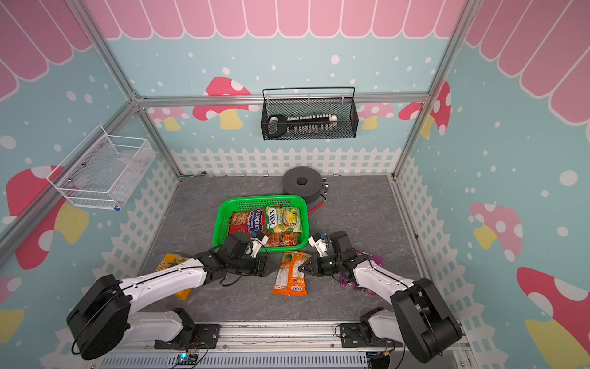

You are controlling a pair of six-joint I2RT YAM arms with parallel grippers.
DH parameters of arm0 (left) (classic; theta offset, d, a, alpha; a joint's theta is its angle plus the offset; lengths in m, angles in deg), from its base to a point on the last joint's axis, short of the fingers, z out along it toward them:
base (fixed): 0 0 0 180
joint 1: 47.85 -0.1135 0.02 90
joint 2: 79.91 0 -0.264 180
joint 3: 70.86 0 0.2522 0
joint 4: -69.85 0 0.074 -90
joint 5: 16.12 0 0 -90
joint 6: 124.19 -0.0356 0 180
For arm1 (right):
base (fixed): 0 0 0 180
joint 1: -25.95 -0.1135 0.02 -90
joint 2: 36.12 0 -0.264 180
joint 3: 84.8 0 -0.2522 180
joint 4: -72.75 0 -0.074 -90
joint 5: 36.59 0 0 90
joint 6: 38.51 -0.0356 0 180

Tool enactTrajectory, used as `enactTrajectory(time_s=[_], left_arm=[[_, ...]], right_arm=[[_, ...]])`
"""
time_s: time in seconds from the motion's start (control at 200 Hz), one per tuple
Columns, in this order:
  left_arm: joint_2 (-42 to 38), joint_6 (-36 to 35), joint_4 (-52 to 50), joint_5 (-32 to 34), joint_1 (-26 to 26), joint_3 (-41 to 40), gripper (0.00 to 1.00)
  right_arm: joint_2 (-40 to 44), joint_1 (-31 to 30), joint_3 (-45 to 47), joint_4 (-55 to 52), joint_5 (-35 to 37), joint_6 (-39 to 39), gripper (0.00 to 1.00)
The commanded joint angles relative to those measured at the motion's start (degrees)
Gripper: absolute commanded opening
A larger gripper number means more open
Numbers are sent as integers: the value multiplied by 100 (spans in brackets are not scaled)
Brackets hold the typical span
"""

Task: Put the candies in the basket
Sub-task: Pick up the candy at the center of the board.

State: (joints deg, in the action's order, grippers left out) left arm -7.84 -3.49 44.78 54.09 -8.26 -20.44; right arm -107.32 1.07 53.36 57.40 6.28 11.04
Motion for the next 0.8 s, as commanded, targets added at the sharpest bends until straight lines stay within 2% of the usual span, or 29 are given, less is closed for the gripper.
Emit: enactTrajectory(time_s=[0.0,0.19,0.27,0.415,0.565,0.795], left_arm=[[-357,-20,-358,672,-130,245,67],[-792,-56,-728,1349,-511,681,68],[-800,183,-993,1743,-732,884,68],[-750,305,-1313,1972,-1048,1154,71],[-682,187,-1513,1977,-1540,1361,74],[-564,198,-1647,1733,-2638,1502,75]], right_arm=[[358,-50,-491,-964,191,335,0],[593,-191,-1764,-2321,833,932,0],[404,-389,-2401,-2719,1046,1274,0],[-209,-872,-3648,-3663,1762,2067,0],[-855,-1088,-4769,-4164,2511,2610,0],[-1962,-1306,-6394,-4294,3286,3236,0]])
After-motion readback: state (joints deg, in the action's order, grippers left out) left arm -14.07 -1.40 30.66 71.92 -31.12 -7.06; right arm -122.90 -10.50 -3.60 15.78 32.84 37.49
